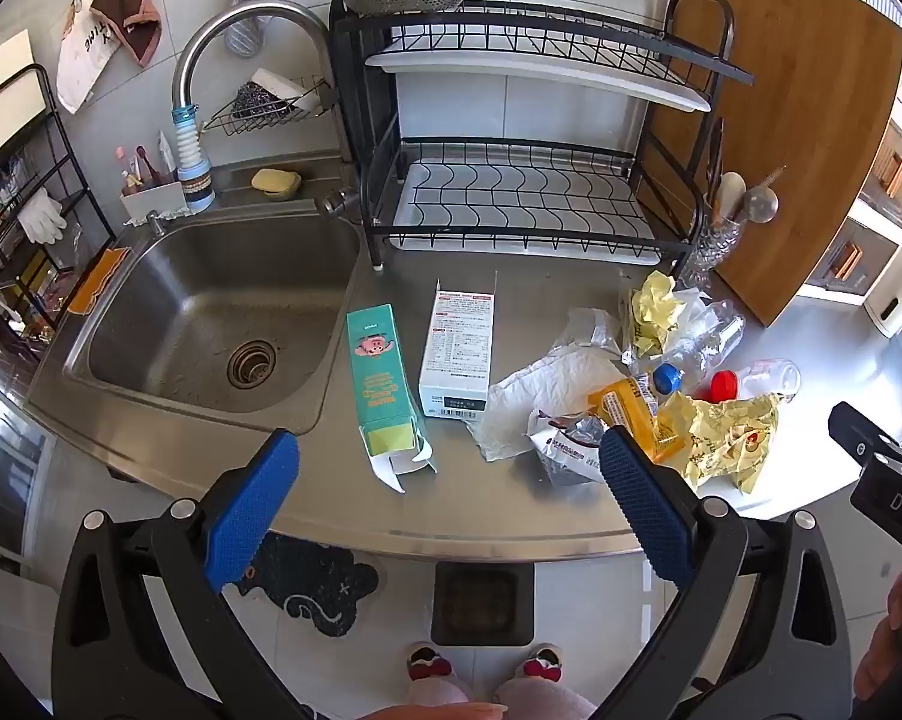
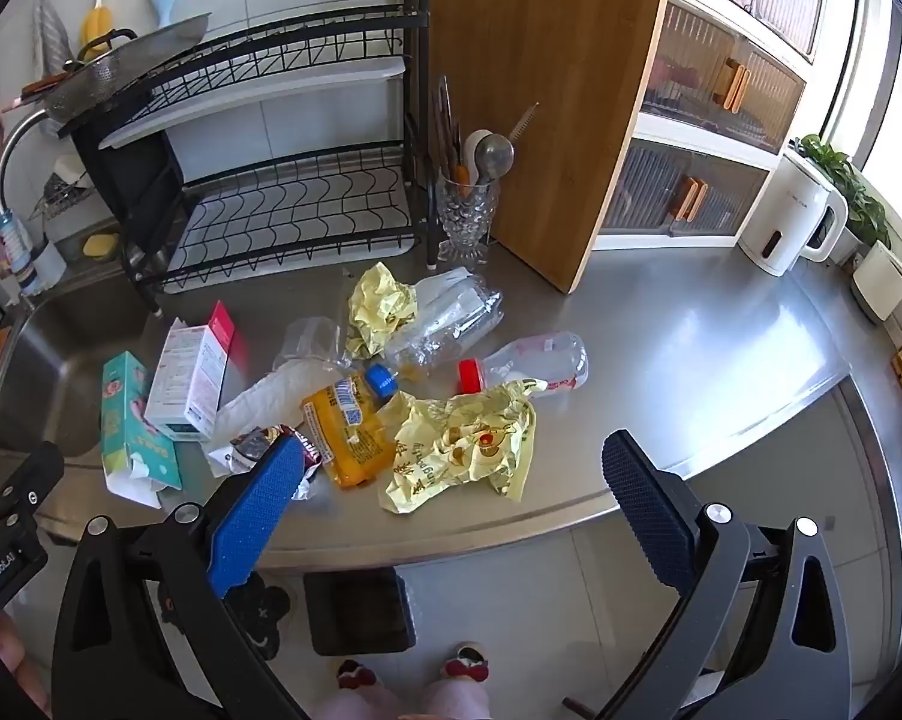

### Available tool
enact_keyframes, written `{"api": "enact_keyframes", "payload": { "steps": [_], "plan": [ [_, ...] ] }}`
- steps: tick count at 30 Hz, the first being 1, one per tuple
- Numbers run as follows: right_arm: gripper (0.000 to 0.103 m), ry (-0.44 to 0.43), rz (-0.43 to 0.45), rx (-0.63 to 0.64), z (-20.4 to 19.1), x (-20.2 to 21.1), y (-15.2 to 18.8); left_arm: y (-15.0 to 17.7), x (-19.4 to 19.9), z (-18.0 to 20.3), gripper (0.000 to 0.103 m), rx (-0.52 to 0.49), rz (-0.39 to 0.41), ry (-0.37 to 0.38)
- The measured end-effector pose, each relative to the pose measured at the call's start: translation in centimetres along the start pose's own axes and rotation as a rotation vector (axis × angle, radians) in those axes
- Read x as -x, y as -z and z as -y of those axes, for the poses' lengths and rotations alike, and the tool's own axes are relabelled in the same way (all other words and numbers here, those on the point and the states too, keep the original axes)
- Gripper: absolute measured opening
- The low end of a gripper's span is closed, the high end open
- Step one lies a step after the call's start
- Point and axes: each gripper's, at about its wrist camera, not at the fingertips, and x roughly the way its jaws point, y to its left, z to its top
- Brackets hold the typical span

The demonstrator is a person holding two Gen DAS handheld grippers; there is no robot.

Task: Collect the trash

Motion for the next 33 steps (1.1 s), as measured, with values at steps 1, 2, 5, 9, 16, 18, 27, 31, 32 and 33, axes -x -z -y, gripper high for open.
{"api": "enact_keyframes", "payload": {
  "steps": [1,2,5,9,16,18,27,31,32,33],
  "plan": [
    [0.100,0.002,0.001,0.001,0.0,0.0,0.0,0.0,0.0,0.0,0.095,0.000,0.000,0.001],
    [0.100,0.003,0.003,0.002,0.0,0.0,0.0,0.0,0.0,0.0,0.095,-0.001,0.000,0.002],
    [0.100,0.003,0.002,-0.002,0.0,0.0,-0.1,-0.1,0.0,0.1,0.095,-0.003,0.002,0.002],
    [0.100,0.004,0.006,-0.001,-0.1,0.1,-0.1,0.0,0.0,0.1,0.095,-0.003,0.001,0.003],
    [0.100,-0.002,0.010,-0.002,-0.4,0.0,0.0,0.0,0.2,-0.1,0.095,-0.016,0.011,-0.009],
    [0.100,-0.008,0.014,-0.002,0.0,0.3,0.0,-0.1,0.4,0.2,0.095,-0.016,0.011,-0.007],
    [0.100,-0.027,0.018,-0.012,0.5,0.4,-0.1,-0.3,0.8,0.8,0.095,-0.024,0.018,-0.005],
    [0.100,-0.032,0.023,-0.006,0.5,0.4,-0.3,-0.3,1.0,0.8,0.095,-0.027,0.023,-0.011],
    [0.100,-0.035,0.025,-0.003,0.5,0.4,-0.2,-0.3,1.1,0.8,0.095,-0.030,0.024,-0.012],
    [0.100,-0.037,0.026,-0.001,0.4,0.4,-0.2,-0.3,1.1,0.8,0.095,-0.030,0.023,-0.009]
  ]
}}
